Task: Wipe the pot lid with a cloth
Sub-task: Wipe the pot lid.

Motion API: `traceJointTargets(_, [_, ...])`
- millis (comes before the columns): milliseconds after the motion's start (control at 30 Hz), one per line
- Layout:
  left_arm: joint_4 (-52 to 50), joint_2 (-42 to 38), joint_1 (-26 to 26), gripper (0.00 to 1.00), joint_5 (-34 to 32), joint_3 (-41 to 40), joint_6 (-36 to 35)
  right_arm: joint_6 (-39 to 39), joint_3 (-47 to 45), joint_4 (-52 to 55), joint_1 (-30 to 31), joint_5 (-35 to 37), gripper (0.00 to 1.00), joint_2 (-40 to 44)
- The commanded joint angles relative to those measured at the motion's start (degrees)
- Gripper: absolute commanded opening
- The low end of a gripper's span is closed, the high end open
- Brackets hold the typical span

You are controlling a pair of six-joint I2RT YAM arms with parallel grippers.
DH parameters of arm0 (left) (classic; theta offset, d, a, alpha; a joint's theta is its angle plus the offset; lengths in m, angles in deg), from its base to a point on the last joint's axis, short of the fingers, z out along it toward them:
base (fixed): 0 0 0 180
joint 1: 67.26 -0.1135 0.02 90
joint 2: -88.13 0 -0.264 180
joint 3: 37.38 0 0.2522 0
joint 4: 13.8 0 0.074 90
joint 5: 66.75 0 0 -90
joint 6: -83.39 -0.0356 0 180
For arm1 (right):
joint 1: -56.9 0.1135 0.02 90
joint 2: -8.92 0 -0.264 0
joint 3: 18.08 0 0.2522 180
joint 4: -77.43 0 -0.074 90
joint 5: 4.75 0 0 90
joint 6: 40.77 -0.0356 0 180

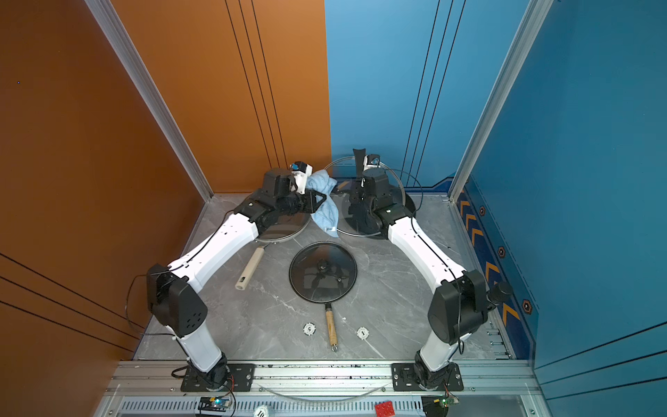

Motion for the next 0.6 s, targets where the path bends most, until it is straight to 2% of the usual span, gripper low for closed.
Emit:
traceJointTargets(0, [-4.84, 3.20, -2.49, 0.23, -1.38, 2.82, -0.43, 11.76, 0.77, -3.01, 2.99, -6.06, 0.09, 8.21])
traceJointTargets(100, [-6.36, 4.29, -3.79, 0.22, -1.30, 5.51, -1.18, 16.59, -1.82, -0.87, 4.78, -4.08, 0.10, 10.16])
traceJointTargets(200, [-6.47, 4.24, -3.48, 0.23, 0.37, 8.52, -2.27, 17.15, -3.74, -1.45, 5.02, -2.95, 0.10, 10.94])
traceJointTargets(267, [-5.28, 4.80, -3.11, 0.23, 4.09, 10.54, -0.38, 16.88, -4.21, -2.74, 5.02, -2.81, 0.10, 10.35])
traceJointTargets(400, [-5.07, 7.90, 0.13, 0.22, 10.08, 14.76, 3.19, 16.24, -3.08, -5.45, 4.68, -2.74, 0.10, 7.08])
traceJointTargets(500, [-4.91, 9.56, 3.59, 0.22, 10.52, 15.07, 3.78, 14.15, -1.85, -8.63, 4.49, -3.83, 0.10, 5.61])
traceJointTargets(567, [-3.40, 10.64, 4.38, 0.22, 10.96, 13.88, 7.13, 12.84, -1.59, -11.13, 4.54, -4.77, 0.10, 5.58])
